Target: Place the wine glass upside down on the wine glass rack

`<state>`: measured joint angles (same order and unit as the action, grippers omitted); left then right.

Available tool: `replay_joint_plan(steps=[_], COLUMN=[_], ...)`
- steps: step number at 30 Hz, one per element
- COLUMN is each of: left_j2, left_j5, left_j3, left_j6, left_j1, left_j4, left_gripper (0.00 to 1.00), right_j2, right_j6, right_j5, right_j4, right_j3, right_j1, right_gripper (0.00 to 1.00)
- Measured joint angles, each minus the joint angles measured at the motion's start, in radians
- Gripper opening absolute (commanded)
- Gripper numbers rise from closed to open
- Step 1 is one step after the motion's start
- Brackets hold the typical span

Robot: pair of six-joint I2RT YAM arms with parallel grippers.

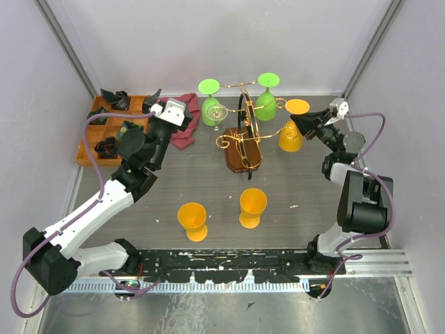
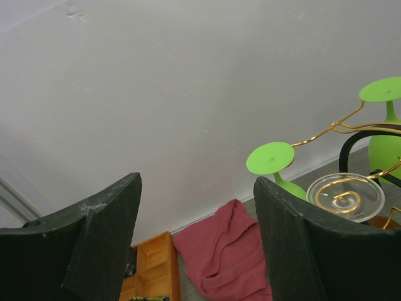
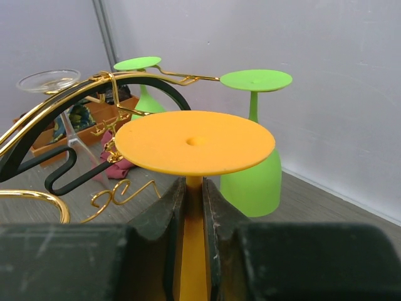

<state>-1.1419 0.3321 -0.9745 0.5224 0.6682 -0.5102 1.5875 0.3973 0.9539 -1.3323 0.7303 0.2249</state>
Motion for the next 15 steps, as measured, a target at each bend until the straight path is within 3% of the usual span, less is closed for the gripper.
replay_joint_plan(steps=[15], left_j2=[-0.011], left_j5=[0.026], left_j3=[0.0], left_j6=[0.0], left_j1=[-0.005], left_j4=[0.0], left_gripper=[0.78], right_j2=[0.122], right_j6=[0.006], right_j5=[0.029], right_j4=[-0.022], right_j3=[0.096], right_j1=[-0.095], right_gripper=[0.01])
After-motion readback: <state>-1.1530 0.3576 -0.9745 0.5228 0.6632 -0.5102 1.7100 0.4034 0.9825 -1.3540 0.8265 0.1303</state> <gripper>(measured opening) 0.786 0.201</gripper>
